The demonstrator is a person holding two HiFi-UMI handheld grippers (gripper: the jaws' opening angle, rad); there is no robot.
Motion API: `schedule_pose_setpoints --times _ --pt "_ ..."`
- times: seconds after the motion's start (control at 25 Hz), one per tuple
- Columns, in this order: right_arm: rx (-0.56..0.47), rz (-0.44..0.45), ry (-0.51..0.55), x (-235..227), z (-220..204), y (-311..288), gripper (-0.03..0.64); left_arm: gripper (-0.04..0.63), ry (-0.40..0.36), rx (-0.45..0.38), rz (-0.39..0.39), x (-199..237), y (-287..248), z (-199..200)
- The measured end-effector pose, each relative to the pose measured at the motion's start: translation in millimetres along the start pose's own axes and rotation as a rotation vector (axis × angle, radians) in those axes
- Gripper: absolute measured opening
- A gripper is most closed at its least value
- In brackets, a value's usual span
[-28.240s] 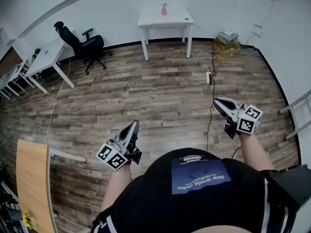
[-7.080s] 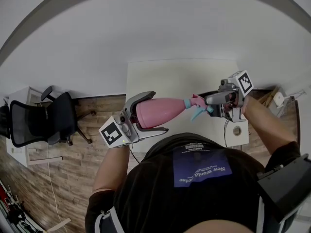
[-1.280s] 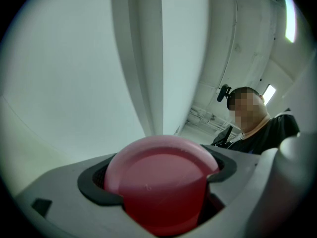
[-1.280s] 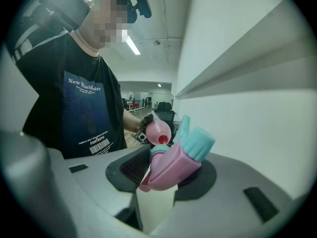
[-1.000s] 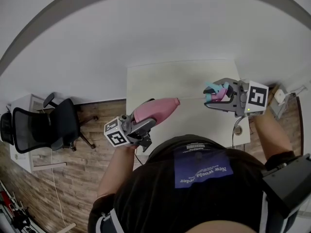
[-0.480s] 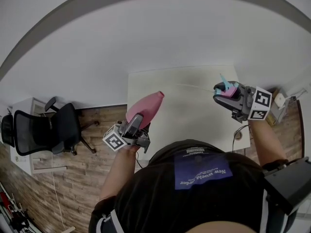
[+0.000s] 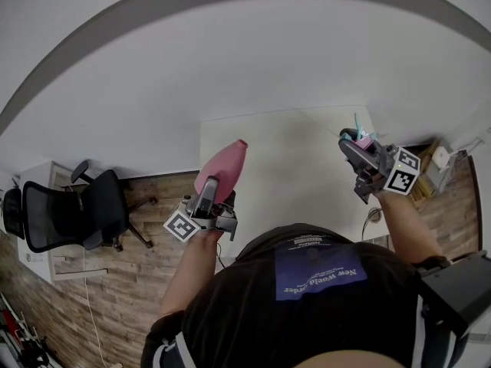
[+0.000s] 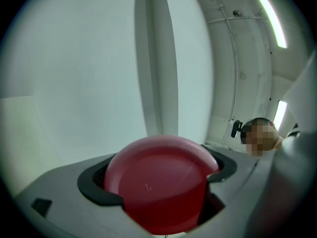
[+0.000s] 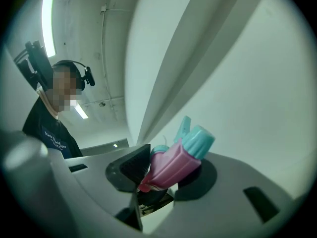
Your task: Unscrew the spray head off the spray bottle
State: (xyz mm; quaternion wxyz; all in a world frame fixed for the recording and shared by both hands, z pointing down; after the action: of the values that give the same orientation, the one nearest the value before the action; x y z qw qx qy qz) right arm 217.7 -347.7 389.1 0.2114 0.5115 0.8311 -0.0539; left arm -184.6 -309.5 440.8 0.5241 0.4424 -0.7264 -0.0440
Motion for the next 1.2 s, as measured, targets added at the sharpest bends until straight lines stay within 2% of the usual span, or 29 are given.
schedule_pose_setpoints --times 0.68,1.2 --pt "-0.095 -0.017 -0.118 -11 -11 8 0.133 0.492 -0.010 -0.015 0.008 1 -2 0" --pt "-0.099 -0.022 -0.090 -9 -10 8 0.133 0.492 -0.013 -0.013 0.002 -1 -3 1"
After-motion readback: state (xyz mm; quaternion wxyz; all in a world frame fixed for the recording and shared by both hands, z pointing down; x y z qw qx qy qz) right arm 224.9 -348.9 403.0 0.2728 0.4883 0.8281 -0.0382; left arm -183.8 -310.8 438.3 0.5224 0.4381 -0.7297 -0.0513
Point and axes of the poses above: the fingertips, and each gripper's own axes: y backward along the fingers, x to its left, z out of its top, the point moved 8 cm from there along y, backward along the fingers, and after that the axes turned 4 degrees about x, right-handed, at the moved point
